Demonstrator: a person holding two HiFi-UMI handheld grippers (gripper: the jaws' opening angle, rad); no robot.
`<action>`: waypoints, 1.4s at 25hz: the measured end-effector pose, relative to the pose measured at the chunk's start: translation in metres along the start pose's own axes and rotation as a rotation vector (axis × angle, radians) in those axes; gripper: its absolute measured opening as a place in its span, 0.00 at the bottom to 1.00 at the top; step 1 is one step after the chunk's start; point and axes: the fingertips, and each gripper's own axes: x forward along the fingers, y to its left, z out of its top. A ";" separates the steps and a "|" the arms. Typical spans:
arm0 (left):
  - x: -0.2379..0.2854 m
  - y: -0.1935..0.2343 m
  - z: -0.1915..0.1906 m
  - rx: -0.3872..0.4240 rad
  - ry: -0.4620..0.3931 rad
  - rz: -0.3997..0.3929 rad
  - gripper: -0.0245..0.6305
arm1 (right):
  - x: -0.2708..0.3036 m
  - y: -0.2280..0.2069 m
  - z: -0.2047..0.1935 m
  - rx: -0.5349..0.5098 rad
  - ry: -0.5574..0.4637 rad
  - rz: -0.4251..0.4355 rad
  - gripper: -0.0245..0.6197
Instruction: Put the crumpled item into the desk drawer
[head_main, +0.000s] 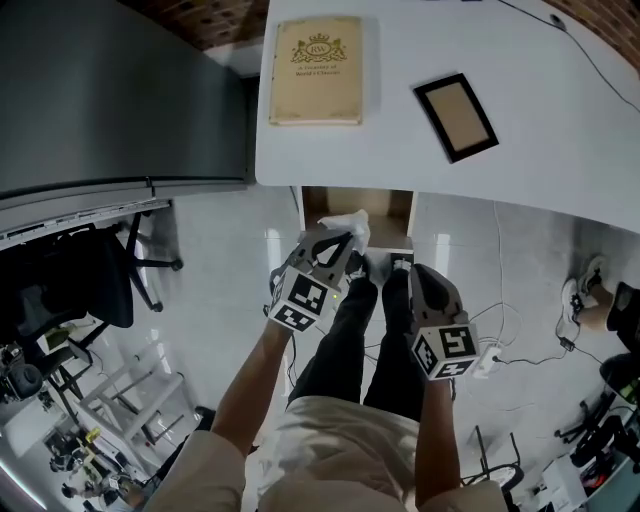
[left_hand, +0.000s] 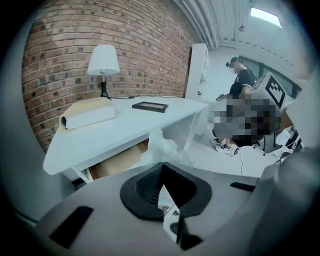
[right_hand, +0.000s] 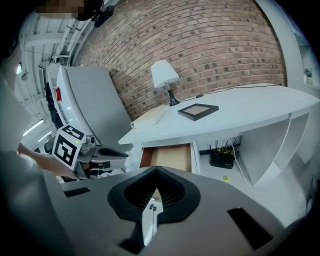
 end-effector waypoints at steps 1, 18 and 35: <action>0.004 0.001 -0.002 0.012 0.007 -0.006 0.06 | 0.001 -0.001 -0.002 0.004 -0.003 0.000 0.08; 0.086 -0.006 -0.044 0.148 0.091 -0.086 0.06 | 0.001 -0.027 -0.052 0.032 0.024 -0.033 0.08; 0.130 0.021 -0.076 0.168 0.188 -0.076 0.06 | -0.001 -0.023 -0.071 -0.044 0.128 0.001 0.08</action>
